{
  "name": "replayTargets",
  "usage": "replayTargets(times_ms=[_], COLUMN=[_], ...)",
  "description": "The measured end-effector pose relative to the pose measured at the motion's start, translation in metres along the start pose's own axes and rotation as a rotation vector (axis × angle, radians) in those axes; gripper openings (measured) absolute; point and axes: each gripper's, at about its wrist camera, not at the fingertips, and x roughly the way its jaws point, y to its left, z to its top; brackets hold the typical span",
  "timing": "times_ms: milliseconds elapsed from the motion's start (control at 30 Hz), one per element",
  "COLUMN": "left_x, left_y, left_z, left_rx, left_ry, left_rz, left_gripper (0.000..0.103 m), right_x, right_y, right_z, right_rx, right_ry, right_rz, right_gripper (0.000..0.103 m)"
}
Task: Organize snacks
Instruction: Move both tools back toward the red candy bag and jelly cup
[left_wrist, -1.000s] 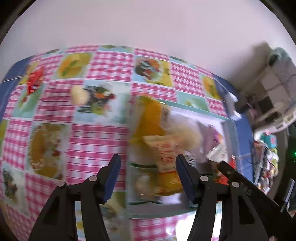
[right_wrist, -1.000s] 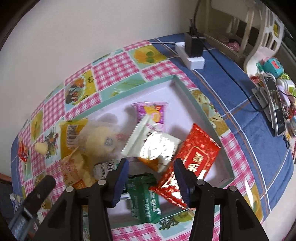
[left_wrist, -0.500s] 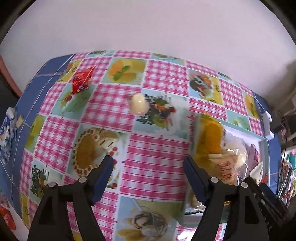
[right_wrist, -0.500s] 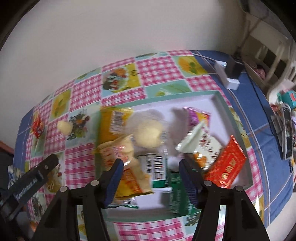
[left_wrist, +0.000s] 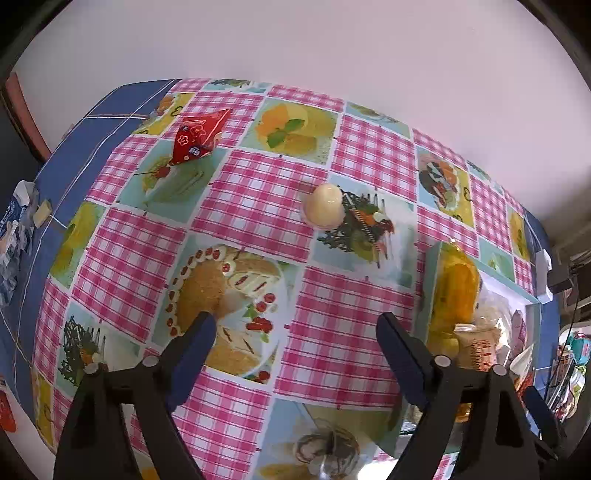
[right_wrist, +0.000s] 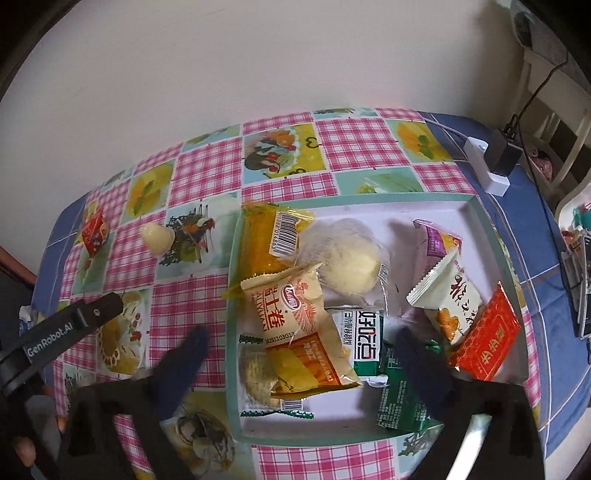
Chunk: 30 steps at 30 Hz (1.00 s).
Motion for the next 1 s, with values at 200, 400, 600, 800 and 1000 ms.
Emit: replayTargets(times_ms=[200,400,600,800,1000], left_x=[0.004,0.002,0.002,0.001,0.005], left_y=[0.007,0.009,0.015,0.022,0.04], left_z=[0.002,0.003,0.007,0.015,0.034], left_rx=[-0.013,-0.006,-0.012,-0.024,-0.034], left_ry=[-0.001,-0.023,-0.049,-0.093,-0.107], left_rz=[-0.009,-0.007,-0.03,-0.059,-0.099], left_gripper=[0.098,0.098,0.098,0.098,0.098], right_x=[0.001,-0.002,-0.001,-0.003,-0.005], right_y=[0.005,0.008,0.009,0.015,0.033], right_z=[-0.001,0.001,0.003,0.006,0.014], right_rx=[-0.012,-0.012,0.011,0.004,-0.038], right_ry=[-0.003,-0.024,-0.043,-0.075,-0.114], right_rz=[-0.004,0.007,0.023,0.03,0.046], right_gripper=[0.103,0.103,0.103,0.103,0.103])
